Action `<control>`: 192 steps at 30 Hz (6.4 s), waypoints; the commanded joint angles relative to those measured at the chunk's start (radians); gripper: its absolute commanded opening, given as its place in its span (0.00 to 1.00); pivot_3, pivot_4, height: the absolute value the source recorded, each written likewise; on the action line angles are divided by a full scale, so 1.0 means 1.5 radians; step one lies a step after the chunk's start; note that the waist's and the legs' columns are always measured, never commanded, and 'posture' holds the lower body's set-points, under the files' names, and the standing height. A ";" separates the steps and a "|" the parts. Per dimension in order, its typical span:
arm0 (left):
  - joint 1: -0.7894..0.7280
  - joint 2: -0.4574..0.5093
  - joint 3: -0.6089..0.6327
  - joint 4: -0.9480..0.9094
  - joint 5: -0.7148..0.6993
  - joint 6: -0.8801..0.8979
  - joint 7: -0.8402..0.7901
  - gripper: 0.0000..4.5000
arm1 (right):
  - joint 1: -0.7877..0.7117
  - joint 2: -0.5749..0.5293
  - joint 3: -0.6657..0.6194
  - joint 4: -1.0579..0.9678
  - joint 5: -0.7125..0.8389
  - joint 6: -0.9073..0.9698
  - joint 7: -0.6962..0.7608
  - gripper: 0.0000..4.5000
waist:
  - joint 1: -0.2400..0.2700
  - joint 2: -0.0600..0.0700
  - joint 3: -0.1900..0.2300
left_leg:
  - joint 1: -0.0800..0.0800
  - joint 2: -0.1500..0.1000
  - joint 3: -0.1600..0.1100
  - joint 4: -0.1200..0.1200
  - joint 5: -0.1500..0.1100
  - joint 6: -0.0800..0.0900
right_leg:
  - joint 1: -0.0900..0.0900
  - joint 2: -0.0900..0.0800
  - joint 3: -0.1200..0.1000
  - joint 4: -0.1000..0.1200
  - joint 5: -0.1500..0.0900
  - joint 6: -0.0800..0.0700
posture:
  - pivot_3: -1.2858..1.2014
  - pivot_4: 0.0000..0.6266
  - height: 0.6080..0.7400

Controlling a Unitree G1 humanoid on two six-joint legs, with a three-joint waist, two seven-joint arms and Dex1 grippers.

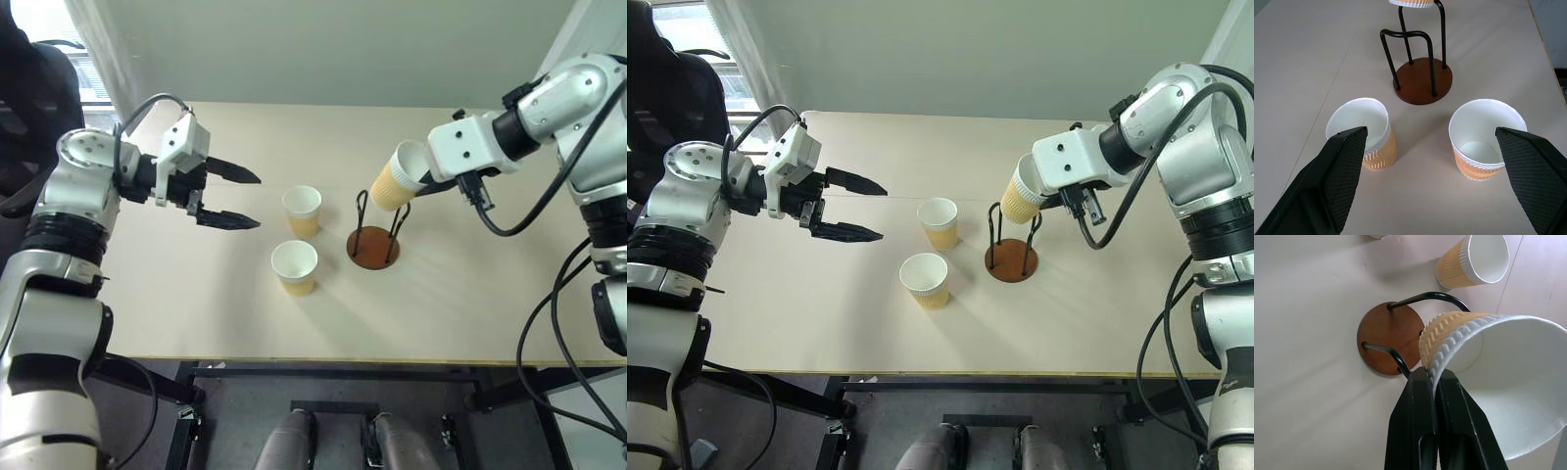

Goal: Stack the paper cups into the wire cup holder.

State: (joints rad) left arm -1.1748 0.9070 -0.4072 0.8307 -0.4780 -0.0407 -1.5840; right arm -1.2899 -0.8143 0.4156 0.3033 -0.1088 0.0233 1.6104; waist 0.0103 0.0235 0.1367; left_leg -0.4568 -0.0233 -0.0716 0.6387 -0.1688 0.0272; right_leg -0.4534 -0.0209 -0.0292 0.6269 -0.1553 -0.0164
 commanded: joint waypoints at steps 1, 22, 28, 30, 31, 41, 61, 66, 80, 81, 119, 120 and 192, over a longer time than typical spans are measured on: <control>-0.005 0.018 0.013 -0.021 -0.014 0.001 -0.020 1.00 | -0.003 0.009 -0.008 -0.008 -0.003 -0.016 0.001 0.01 | -0.001 0.000 0.000 | 0.000 0.000 0.000 0.000 0.000 0.000 | 0.000 0.000 0.000 0.000 0.000 0.000 | 0.52 0.24 1.00; 0.004 0.037 0.014 -0.032 -0.017 0.009 -0.020 1.00 | -0.015 0.030 -0.007 0.071 -0.061 -0.117 0.000 0.01 | -0.001 0.000 0.000 | 0.000 0.000 0.000 0.000 0.000 0.000 | 0.000 0.000 0.000 0.000 0.000 0.000 | 0.52 0.24 1.00; 0.010 0.037 0.014 -0.026 -0.016 0.002 -0.020 1.00 | -0.009 0.045 -0.015 0.035 -0.037 -0.075 0.000 0.27 | -0.001 0.000 0.000 | 0.000 0.000 0.000 0.000 0.000 0.000 | 0.000 0.000 0.000 0.000 0.000 0.000 | 0.52 0.24 1.00; 0.012 0.036 0.015 -0.026 -0.016 0.001 -0.020 1.00 | -0.009 0.056 -0.023 0.024 -0.029 -0.050 -0.001 0.43 | -0.002 0.000 0.000 | 0.000 0.000 0.000 0.000 0.000 0.000 | 0.000 0.000 0.000 0.000 0.000 0.000 | 0.52 0.24 1.00; 0.012 0.035 0.015 -0.026 -0.015 0.002 -0.020 1.00 | -0.009 0.063 -0.027 0.019 -0.024 -0.034 -0.006 0.51 | -0.002 0.000 0.000 | 0.000 0.000 0.000 0.000 0.000 0.000 | 0.000 0.000 0.000 0.000 0.000 0.000 | 0.52 0.24 1.00; -0.005 0.022 0.033 -0.015 0.015 0.073 -0.020 1.00 | 0.026 0.092 -0.167 -0.015 0.130 0.293 -0.081 0.51 | 0.000 0.000 0.000 | 0.000 0.000 0.000 0.000 0.000 -0.001 | 0.000 0.000 0.000 0.000 0.000 0.000 | 0.52 0.24 1.00; -0.152 -0.046 -0.057 0.135 0.332 -0.241 0.068 1.00 | 0.137 0.022 -0.252 -0.064 0.274 0.457 -0.142 0.51 | 0.003 0.000 0.000 | 0.000 -0.001 0.000 0.000 0.002 -0.003 | 0.001 0.000 0.000 0.001 0.000 0.000 | 0.52 0.24 1.00; -0.180 -0.089 -0.063 0.174 0.426 -0.318 0.091 1.00 | 0.121 0.010 -0.241 -0.047 0.274 0.455 -0.134 0.51 | 0.002 0.000 0.000 | 0.000 0.000 0.000 0.000 0.002 -0.002 | 0.001 0.000 0.000 0.000 0.001 0.001 | 0.52 0.24 1.00; -0.207 -0.151 -0.078 0.245 0.600 -0.418 0.222 1.00 | 0.095 -0.008 -0.213 -0.030 0.269 0.442 -0.112 0.51 | 0.005 0.000 0.000 | -0.003 -0.001 0.001 0.004 -0.003 0.003 | -0.001 0.001 0.000 0.000 0.002 0.007 | 0.52 0.24 1.00; -0.205 -0.155 -0.077 0.247 0.602 -0.421 0.221 1.00 | 0.093 -0.008 -0.212 -0.028 0.268 0.441 -0.112 0.51 | 0.004 0.000 0.000 | -0.003 0.000 0.000 0.005 -0.003 0.003 | -0.001 0.000 0.001 0.000 0.002 0.008 | 0.52 0.24 1.00; -0.174 -0.233 -0.104 0.302 0.729 -0.475 0.412 0.62 | 0.107 -0.016 -0.211 -0.054 0.269 0.430 -0.126 0.52 | 0.011 0.000 0.000 | 0.000 -0.002 0.004 0.007 -0.001 0.003 | 0.001 0.000 0.002 0.001 0.003 0.007 | 0.52 0.24 1.00; -0.175 -0.233 -0.104 0.302 0.730 -0.475 0.412 0.53 | 0.108 -0.016 -0.211 -0.053 0.269 0.429 -0.126 0.52 | 0.011 0.000 0.000 | 0.000 -0.001 0.003 0.007 -0.001 0.003 | 0.001 0.000 0.002 0.001 0.003 0.007 | 0.52 0.24 1.00; -0.435 -0.374 -0.106 0.312 0.395 -0.273 -0.020 0.01 | 0.093 -0.085 -0.115 0.194 0.170 0.148 0.003 0.52 | 0.012 -0.001 0.000 | -0.005 0.000 0.006 0.018 -0.011 0.011 | 0.002 -0.001 0.002 0.000 0.004 0.014 | 0.52 0.24 1.00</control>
State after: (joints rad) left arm -1.8178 0.3449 -0.5634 1.3308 0.1376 -0.4400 -1.5851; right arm -1.1436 -0.9186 0.2629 0.6284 0.1241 0.2402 1.6106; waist 0.0286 0.0227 0.1370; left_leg -0.4643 -0.0228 -0.0628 0.6664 -0.1848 0.0444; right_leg -0.4507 -0.0218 -0.0258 0.6274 -0.1489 0.0049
